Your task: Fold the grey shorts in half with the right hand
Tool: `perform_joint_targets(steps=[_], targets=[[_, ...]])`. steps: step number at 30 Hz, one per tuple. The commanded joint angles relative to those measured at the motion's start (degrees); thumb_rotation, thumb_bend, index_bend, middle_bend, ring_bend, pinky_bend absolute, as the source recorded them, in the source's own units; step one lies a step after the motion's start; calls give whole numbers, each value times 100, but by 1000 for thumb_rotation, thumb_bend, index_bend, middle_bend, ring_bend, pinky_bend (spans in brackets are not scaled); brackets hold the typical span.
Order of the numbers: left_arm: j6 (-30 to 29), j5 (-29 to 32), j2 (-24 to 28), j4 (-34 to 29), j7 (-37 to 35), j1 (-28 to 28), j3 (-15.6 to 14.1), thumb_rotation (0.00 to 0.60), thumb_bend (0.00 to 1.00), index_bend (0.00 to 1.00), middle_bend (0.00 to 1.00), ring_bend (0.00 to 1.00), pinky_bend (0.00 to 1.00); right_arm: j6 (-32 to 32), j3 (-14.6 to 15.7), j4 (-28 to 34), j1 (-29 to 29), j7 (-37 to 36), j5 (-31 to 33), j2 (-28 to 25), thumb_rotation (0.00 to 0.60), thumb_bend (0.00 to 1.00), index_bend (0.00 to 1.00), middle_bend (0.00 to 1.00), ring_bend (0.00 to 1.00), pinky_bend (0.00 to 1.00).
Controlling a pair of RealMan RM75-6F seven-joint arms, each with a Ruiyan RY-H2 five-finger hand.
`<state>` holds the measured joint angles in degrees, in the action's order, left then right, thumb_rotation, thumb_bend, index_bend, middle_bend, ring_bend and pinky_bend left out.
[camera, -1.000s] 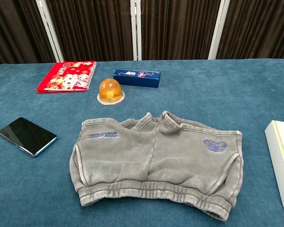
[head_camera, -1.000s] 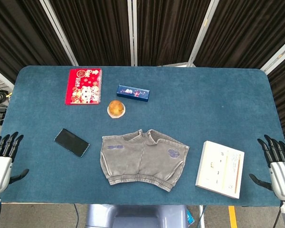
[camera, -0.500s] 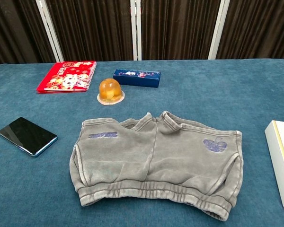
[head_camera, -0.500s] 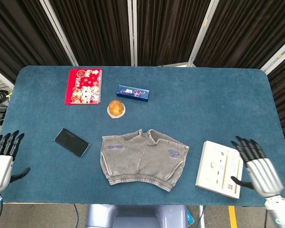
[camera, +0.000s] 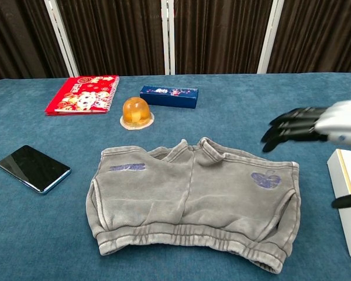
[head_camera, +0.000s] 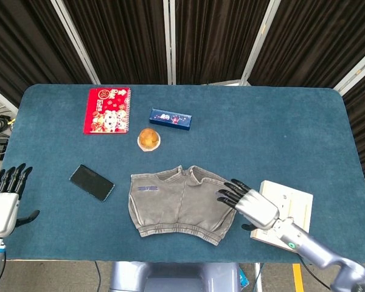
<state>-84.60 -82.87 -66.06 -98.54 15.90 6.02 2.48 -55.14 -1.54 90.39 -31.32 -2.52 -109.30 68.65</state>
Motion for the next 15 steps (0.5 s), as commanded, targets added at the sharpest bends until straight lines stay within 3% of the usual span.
perform_joint_targets(steps=[1, 15], targets=[[19, 29, 9, 11, 10, 14, 19, 600, 0, 0, 0, 0, 0, 279, 132, -398, -284, 68, -228, 314, 600, 0, 218, 131, 0, 0], [65, 48, 32, -45, 35, 20, 4, 600, 0, 0, 0, 0, 0, 323, 423, -1216, -621, 350, -322, 1023, 600, 0, 218, 122, 0, 0]])
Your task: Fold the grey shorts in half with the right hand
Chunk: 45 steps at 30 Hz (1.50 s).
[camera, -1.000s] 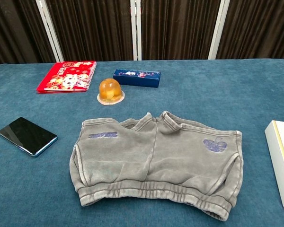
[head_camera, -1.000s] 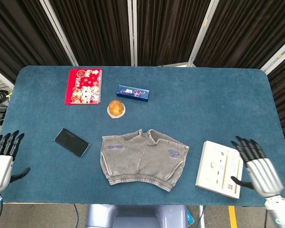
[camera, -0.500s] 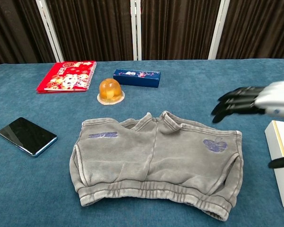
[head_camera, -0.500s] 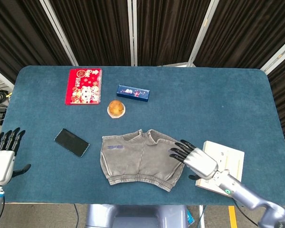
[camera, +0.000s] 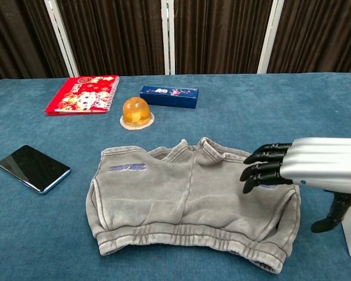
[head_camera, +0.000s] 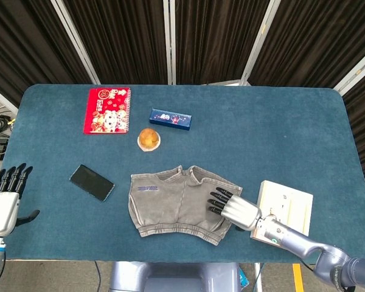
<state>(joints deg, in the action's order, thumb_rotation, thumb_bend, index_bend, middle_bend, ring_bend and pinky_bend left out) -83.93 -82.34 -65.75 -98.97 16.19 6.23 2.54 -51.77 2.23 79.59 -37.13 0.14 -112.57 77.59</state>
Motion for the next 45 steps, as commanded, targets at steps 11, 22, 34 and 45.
perform_joint_targets(steps=[11, 22, 34, 45], targets=[[23, 6, -29, 17, 36, 6, -11, 600, 0, 0, 0, 0, 0, -98, 92, -684, -192, 215, 140, 607, 600, 0, 240, 150, 6, 0], [84, 23, -41, 27, 30, 27, -24, 600, 0, 0, 0, 0, 0, -947, 210, -1220, -209, -309, 28, 927, 600, 350, 388, 392, 294, 378], [110, 20, -22, 20, 6, 34, -35, 600, 0, 0, 0, 0, 0, -1583, 380, -1693, -294, -840, -120, 1201, 600, 524, 580, 582, 482, 598], [102, 18, 11, 8, -65, 25, -37, 600, 0, 0, 0, 0, 0, -1778, 674, -1630, -442, -638, -391, 517, 600, 544, 587, 585, 485, 599]])
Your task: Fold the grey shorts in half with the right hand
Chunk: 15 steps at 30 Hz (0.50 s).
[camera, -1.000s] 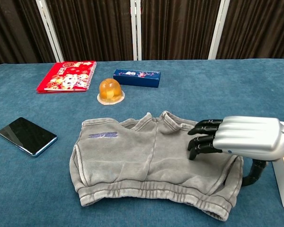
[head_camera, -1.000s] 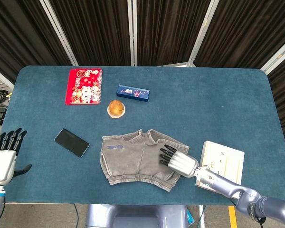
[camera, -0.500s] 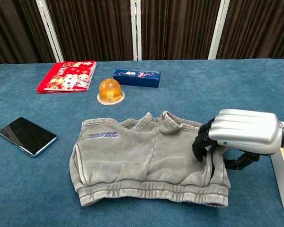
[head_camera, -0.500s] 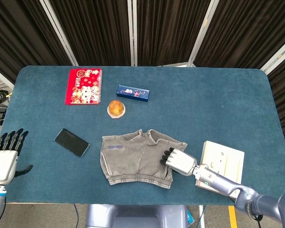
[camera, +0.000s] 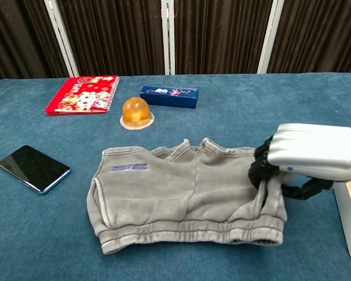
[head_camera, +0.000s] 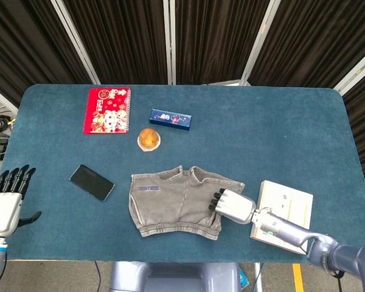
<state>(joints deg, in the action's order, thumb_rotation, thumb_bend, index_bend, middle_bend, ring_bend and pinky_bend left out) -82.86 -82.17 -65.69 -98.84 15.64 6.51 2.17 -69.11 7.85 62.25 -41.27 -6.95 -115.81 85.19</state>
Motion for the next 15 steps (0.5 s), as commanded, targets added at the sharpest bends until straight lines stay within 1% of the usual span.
perform_joint_targets(steps=[1, 7, 11, 15], targets=[[-6, 1, 8, -8, -16, -5, 0, 600, 0, 0, 0, 0, 0, -55, 141, 142, -28, 94, -80, -326, 600, 546, 588, 586, 486, 598], [-19, -11, 36, -8, -77, -22, -11, 600, 0, 0, 0, 0, 0, -266, 347, 368, 43, 318, -187, -966, 600, 554, 592, 590, 488, 599], [-10, -17, 47, -14, -100, -23, -19, 600, 0, 0, 0, 0, 0, -412, 431, 555, 80, 420, -255, -1285, 600, 561, 593, 590, 488, 599], [-5, -18, 49, -17, -98, -22, -21, 600, 0, 0, 0, 0, 0, -399, 457, 746, 52, 566, -293, -1506, 600, 561, 596, 590, 489, 599]])
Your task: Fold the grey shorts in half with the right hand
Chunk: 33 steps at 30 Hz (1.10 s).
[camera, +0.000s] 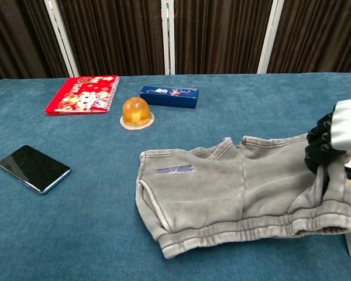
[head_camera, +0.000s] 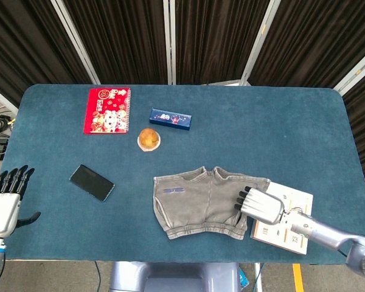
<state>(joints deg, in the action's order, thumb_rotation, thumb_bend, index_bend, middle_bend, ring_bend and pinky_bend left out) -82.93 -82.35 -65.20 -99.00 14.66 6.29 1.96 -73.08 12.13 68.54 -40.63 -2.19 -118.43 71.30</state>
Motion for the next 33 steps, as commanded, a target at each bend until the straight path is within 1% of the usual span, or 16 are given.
perform_joint_targets(steps=[1, 3, 8, 15, 19, 25, 28, 33], targets=[[9, 5, 0, -2, 1, 2, -1, 600, 0, 0, 0, 0, 0, 32, 24, 185, -30, 119, -22, -162, 600, 562, 598, 590, 489, 599], [18, 13, 0, -2, 2, 6, 2, 600, 0, 0, 0, 0, 0, 92, 7, 275, -69, 164, -18, -193, 600, 563, 600, 590, 490, 599], [53, 20, 7, 1, -44, 19, 1, 600, 0, 0, 0, 0, 0, 392, -144, 602, -351, 420, -115, -101, 600, 562, 599, 589, 491, 599], [73, 33, 25, 17, -100, 26, 8, 600, 0, 0, 0, 0, 0, 1153, -487, 999, -960, 689, -145, 258, 600, 561, 596, 585, 491, 599], [106, 76, 44, 31, -154, 34, 20, 600, 0, 0, 0, 0, 0, 1616, -623, 1110, -1299, 844, -170, 478, 600, 560, 595, 584, 491, 599], [143, 141, 72, 58, -245, 46, 51, 600, 0, 0, 0, 0, 0, 2076, -689, 945, -1737, 950, -297, 806, 600, 562, 596, 585, 491, 598], [167, 170, 72, 75, -255, 57, 60, 600, 0, 0, 0, 0, 0, 2109, -680, 727, -1980, 921, -479, 953, 600, 565, 600, 590, 492, 598], [235, 253, 43, 118, -224, 84, 77, 600, 0, 0, 0, 0, 0, 2093, -697, 358, -2279, 641, -528, 1202, 600, 569, 600, 590, 493, 595]])
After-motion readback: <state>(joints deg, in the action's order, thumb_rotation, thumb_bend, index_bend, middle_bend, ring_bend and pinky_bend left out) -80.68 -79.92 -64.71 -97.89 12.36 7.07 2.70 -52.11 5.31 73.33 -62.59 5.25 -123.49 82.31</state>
